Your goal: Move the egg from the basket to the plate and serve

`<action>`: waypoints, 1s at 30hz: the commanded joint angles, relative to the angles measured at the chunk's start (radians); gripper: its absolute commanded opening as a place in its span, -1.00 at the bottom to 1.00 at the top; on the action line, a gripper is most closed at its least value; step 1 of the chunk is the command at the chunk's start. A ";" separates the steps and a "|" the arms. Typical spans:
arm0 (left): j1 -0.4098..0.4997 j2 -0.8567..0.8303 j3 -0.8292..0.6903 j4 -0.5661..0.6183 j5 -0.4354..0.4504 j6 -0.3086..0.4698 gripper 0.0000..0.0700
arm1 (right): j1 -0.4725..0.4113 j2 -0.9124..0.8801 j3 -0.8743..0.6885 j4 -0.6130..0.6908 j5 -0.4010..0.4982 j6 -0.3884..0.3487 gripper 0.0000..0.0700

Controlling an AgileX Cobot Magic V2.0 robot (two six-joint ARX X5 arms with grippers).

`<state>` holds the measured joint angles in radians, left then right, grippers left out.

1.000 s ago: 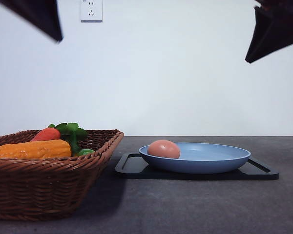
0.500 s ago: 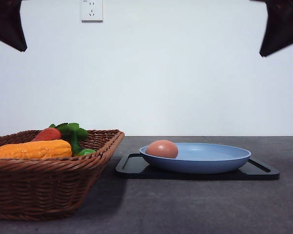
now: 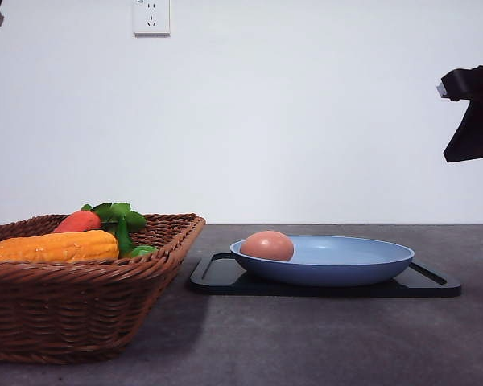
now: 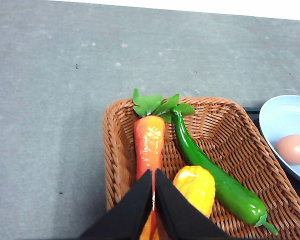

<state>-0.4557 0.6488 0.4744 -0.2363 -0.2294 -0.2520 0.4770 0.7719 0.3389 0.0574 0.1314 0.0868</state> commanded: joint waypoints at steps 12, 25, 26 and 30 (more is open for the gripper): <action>-0.008 0.003 0.013 0.004 0.004 -0.014 -1.00 | 0.005 0.004 0.007 0.011 0.004 0.014 -1.00; 0.159 -0.414 -0.003 -0.031 0.006 0.131 -1.00 | 0.005 0.004 0.007 0.011 0.003 0.014 -1.00; 0.193 -0.438 -0.015 -0.030 0.017 0.131 -1.00 | 0.005 0.004 0.007 0.010 0.003 0.014 -1.00; 0.294 -0.502 -0.089 -0.023 0.048 0.131 -1.00 | 0.005 0.003 0.007 0.011 0.003 0.014 -1.00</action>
<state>-0.1679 0.1475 0.3980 -0.2584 -0.1867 -0.1394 0.4770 0.7719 0.3389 0.0574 0.1322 0.0868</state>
